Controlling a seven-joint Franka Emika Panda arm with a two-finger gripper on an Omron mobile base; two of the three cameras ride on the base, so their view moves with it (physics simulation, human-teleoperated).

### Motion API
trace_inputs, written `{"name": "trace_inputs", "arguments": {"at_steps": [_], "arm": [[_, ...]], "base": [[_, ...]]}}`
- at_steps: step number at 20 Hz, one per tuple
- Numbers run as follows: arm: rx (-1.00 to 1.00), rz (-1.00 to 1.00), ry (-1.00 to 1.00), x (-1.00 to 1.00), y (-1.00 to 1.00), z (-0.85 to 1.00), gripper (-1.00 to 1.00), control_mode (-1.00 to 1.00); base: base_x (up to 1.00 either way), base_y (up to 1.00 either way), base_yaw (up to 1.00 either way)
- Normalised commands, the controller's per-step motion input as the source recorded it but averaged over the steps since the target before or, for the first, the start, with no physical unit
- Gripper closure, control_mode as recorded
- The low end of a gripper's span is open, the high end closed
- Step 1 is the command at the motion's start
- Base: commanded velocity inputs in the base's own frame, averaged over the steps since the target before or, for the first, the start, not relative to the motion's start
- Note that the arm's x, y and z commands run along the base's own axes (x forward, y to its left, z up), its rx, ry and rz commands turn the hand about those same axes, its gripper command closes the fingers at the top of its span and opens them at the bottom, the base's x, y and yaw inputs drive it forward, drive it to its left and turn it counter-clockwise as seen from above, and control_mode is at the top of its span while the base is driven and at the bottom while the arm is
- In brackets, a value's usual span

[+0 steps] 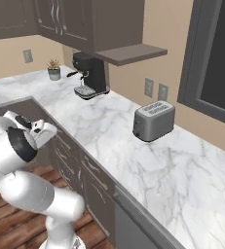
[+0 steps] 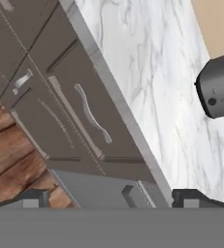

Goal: Take a straw from the drawer in front and place it inside the glass cup on the dining counter.

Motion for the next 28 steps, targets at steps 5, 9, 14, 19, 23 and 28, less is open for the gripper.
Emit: {"name": "trace_inputs", "arguments": {"at_steps": [5, 9, 14, 19, 23, 28], "arm": [[-0.19, 0.0, 0.0, 0.0, 0.0, -0.52, -1.0, -1.0], [-0.17, 0.0, 0.0, 0.03, 0.0, -0.48, -1.0, -1.0], [-0.16, -0.02, 0.0, 0.0, -0.03, -0.39, -1.0, -1.0], [-0.16, -0.04, 0.0, 0.08, -0.12, -0.34, -1.0, -1.0], [-0.15, -0.07, 0.0, 0.19, -0.16, -0.28, -1.0, -1.0], [-0.11, -0.07, 0.0, 0.19, -0.24, -0.2, -1.0, -1.0]], "base": [[0.0, 0.0, 0.0], [0.0, 0.0, 0.0], [0.0, 0.0, 0.0], [0.0, 0.0, 0.0], [0.0, 0.0, 0.0], [0.0, 0.0, 0.0]]}}
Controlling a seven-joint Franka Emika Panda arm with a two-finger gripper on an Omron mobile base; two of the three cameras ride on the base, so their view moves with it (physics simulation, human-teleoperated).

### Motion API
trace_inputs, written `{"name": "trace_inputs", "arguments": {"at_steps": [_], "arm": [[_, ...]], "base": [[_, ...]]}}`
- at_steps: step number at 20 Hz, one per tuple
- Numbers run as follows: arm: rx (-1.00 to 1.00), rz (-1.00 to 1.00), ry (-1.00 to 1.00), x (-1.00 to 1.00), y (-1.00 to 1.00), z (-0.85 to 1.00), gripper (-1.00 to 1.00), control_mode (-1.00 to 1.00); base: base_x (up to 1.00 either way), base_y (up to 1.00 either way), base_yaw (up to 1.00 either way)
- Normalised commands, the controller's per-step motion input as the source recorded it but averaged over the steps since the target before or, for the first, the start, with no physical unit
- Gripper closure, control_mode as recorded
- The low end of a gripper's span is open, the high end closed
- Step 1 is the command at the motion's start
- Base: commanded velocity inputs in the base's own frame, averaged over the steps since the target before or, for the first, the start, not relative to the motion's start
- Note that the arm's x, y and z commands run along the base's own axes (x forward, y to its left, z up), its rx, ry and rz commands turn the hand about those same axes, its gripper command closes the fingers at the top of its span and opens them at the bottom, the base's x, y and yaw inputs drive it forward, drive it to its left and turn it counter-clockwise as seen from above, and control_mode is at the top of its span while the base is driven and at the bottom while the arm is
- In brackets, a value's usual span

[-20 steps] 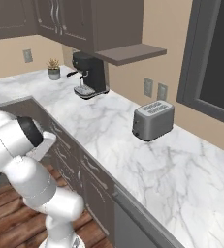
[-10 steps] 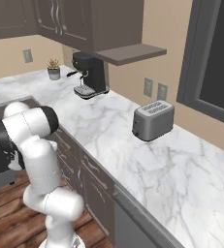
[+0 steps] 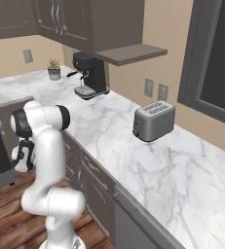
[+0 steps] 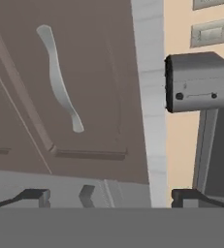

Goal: Take a straw from the drawer in front and place it inside the glass cup on the dining counter.

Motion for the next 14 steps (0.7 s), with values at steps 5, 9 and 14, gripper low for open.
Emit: {"name": "trace_inputs", "arguments": {"at_steps": [5, 9, 14], "arm": [[-0.09, -0.05, 0.0, 0.24, -0.29, -0.18, -1.0, -1.0], [-0.08, -0.04, 0.0, 0.33, -0.25, -0.17, -1.0, -1.0], [-0.08, -0.04, 0.0, 0.27, -0.24, -0.26, -1.0, -1.0]], "base": [[0.0, 0.0, 0.0], [0.0, 0.0, 0.0], [0.0, 0.0, 0.0]]}}
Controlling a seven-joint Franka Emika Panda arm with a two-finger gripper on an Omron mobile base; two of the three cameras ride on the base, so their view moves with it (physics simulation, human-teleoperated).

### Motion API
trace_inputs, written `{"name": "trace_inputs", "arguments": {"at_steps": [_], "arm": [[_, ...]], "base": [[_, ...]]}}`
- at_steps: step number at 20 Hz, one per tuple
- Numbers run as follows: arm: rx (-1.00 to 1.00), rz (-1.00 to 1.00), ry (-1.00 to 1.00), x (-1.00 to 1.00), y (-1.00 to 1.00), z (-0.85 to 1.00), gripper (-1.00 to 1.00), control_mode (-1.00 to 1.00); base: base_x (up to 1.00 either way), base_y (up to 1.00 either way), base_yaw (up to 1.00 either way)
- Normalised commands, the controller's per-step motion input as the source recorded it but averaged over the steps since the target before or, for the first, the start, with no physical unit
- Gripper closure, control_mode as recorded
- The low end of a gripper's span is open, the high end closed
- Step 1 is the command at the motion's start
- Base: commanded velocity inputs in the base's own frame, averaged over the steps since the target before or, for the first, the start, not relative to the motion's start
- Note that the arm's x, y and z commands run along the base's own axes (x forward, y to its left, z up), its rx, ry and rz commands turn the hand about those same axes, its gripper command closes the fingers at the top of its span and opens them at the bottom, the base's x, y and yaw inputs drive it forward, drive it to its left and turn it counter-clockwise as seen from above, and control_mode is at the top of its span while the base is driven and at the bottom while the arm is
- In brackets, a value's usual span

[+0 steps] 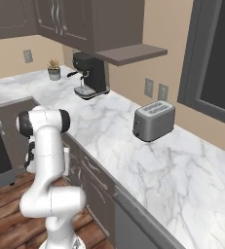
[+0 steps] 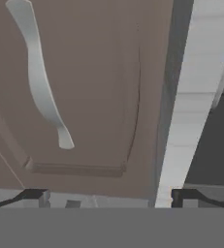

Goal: Take a straw from the drawer in front and place it inside the glass cup on the dining counter.

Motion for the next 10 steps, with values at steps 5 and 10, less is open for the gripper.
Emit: {"name": "trace_inputs", "arguments": {"at_steps": [5, 10], "arm": [[-0.08, -0.03, 0.0, 0.23, -0.27, -0.34, -1.0, -1.0], [-0.07, -0.03, 0.0, 0.28, -0.24, -0.34, -1.0, -1.0]], "base": [[0.0, 0.0, 0.0], [0.0, 0.0, 0.0]]}}
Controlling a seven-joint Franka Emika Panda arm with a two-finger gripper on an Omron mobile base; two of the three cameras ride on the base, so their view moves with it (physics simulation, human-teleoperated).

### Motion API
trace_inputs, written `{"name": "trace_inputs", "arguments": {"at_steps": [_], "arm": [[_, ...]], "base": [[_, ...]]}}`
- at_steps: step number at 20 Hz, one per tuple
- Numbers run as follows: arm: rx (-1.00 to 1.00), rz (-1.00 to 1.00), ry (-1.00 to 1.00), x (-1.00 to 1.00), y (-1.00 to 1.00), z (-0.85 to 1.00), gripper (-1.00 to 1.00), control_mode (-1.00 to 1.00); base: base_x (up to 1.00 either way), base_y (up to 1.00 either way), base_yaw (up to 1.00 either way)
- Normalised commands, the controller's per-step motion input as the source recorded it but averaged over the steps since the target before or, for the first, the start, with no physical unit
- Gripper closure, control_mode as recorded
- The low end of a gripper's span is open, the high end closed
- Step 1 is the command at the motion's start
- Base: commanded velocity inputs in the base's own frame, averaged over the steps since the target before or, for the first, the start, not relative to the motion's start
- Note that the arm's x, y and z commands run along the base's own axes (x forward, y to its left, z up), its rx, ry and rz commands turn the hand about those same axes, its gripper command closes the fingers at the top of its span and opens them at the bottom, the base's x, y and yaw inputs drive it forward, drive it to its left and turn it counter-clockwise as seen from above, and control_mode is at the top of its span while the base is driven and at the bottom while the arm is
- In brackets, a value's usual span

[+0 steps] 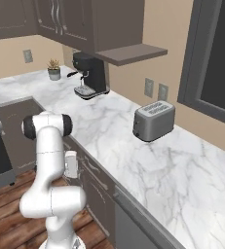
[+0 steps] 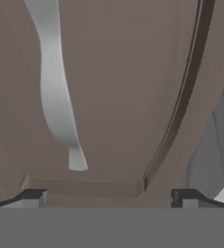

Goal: Take a straw from the drawer in front and place it inside the glass cup on the dining counter.

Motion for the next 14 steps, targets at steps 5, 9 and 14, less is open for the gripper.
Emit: {"name": "trace_inputs", "arguments": {"at_steps": [5, 9, 14], "arm": [[-0.07, -0.02, 0.0, 0.23, -0.13, -0.29, -1.0, -1.0], [-0.07, -0.02, 0.0, 0.25, -0.09, -0.2, -1.0, -1.0], [-0.05, -0.01, -0.01, 0.23, -0.11, -0.16, -1.0, -1.0]], "base": [[0.0, 0.0, 0.0], [0.0, 0.0, 0.0], [0.0, 0.0, 0.0]]}}
